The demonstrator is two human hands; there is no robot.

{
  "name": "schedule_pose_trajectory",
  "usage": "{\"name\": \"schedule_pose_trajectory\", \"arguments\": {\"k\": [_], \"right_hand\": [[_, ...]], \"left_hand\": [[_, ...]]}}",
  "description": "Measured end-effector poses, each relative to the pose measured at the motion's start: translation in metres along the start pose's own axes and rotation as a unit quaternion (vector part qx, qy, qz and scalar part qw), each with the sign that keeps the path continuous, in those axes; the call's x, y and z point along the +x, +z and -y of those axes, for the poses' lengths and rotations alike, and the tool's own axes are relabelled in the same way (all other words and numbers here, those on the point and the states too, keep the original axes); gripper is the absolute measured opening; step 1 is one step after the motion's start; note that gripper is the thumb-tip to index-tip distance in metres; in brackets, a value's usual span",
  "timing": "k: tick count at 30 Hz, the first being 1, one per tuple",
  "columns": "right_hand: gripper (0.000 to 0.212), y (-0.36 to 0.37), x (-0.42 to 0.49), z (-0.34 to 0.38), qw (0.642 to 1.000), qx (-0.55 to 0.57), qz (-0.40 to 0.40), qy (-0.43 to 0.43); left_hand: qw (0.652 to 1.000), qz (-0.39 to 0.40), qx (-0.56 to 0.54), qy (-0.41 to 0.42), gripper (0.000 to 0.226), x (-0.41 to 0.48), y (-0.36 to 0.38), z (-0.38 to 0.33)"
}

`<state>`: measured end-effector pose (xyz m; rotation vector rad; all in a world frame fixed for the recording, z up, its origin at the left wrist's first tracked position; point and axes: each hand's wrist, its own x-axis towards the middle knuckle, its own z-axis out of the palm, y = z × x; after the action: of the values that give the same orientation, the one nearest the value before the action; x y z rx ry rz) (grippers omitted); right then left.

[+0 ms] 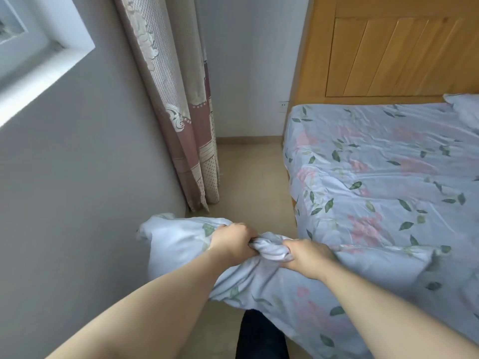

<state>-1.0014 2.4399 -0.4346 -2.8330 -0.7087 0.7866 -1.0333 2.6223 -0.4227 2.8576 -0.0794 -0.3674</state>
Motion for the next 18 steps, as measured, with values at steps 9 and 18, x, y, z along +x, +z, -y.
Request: {"name": "schedule_pose_trajectory", "arguments": {"k": [9, 18], "right_hand": [[0.041, -0.104, 0.155, -0.068, 0.999, -0.019, 0.034, 0.000], [0.046, -0.221, 0.293, -0.139, 0.999, -0.024, -0.021, 0.018]], "left_hand": [[0.999, 0.031, -0.016, -0.026, 0.024, 0.187, -0.047, 0.016], [1.000, -0.002, -0.029, 0.012, 0.023, 0.372, -0.123, 0.018]]}}
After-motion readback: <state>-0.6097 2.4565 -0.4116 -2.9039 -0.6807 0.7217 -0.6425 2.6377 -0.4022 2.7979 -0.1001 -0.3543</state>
